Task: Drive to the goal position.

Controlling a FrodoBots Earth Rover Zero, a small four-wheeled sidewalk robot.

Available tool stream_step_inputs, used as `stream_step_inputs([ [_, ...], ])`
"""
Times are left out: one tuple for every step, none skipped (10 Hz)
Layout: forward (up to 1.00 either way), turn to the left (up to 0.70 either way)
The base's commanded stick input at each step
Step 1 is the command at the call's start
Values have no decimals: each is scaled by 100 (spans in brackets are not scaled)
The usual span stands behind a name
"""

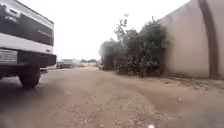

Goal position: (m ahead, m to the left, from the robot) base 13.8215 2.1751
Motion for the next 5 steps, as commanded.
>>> stream_step_inputs([
  [50, 19],
  [50, 50],
  [50, 50],
  [50, 29],
  [50, 2],
])
